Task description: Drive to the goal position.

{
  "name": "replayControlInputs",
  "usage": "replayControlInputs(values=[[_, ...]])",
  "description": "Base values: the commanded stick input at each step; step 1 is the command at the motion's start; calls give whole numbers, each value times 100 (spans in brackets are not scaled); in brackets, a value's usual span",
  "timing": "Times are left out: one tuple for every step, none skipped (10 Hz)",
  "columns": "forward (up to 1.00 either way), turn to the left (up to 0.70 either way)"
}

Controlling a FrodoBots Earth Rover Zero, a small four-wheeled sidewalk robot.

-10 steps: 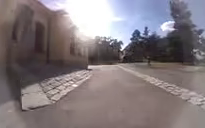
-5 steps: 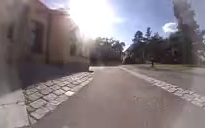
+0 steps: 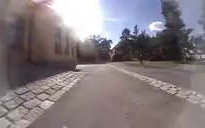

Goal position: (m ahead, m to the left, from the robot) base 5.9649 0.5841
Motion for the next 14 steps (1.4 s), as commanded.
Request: replayControlInputs(values=[[100, 0], [100, 0], [100, 0], [100, 0], [100, 0], [100, 0], [100, 0], [100, 0], [100, 0], [100, 0], [100, 0], [100, 0], [100, 0], [100, 0]])
